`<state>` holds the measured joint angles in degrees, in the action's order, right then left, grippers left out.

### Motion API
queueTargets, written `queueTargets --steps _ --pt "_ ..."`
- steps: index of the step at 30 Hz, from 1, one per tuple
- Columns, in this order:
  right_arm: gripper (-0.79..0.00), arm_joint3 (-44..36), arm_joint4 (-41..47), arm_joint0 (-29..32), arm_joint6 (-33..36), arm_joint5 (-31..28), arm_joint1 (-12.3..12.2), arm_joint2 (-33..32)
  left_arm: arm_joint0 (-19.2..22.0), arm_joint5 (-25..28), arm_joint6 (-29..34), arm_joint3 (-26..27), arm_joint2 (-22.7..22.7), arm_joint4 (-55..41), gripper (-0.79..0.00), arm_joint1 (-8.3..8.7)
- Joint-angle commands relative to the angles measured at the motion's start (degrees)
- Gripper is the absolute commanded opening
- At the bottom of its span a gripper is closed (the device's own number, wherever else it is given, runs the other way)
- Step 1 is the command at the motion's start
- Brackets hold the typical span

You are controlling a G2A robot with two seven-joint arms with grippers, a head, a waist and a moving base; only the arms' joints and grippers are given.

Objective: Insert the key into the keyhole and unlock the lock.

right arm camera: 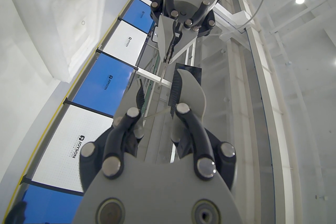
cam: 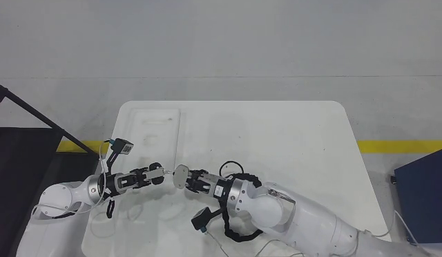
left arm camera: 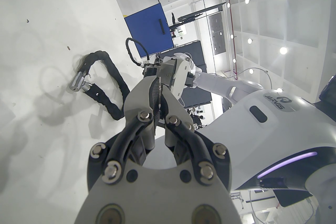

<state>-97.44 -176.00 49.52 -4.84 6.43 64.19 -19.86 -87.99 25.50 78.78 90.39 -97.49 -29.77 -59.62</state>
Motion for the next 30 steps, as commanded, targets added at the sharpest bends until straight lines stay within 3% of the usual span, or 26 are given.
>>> queueTargets --steps 1,3,7,30 --pt "-0.594 0.16 0.00 -0.03 -0.04 -0.04 0.23 0.11 0.00 0.00 0.00 0.00 0.00 0.00 -0.785 0.00" --pt "-0.634 0.38 0.00 -0.06 0.00 -0.03 0.43 0.18 0.00 0.00 0.00 0.00 0.00 0.00 -0.785 0.00" --pt "-0.785 0.72 0.00 -0.14 0.04 0.25 0.81 0.18 0.00 0.00 0.00 0.00 0.00 0.00 -0.785 0.00" --pt "-0.785 5.22 0.00 0.08 0.75 1.33 3.16 -1.88 0.00 0.00 0.00 0.00 0.00 0.00 -0.785 0.00"
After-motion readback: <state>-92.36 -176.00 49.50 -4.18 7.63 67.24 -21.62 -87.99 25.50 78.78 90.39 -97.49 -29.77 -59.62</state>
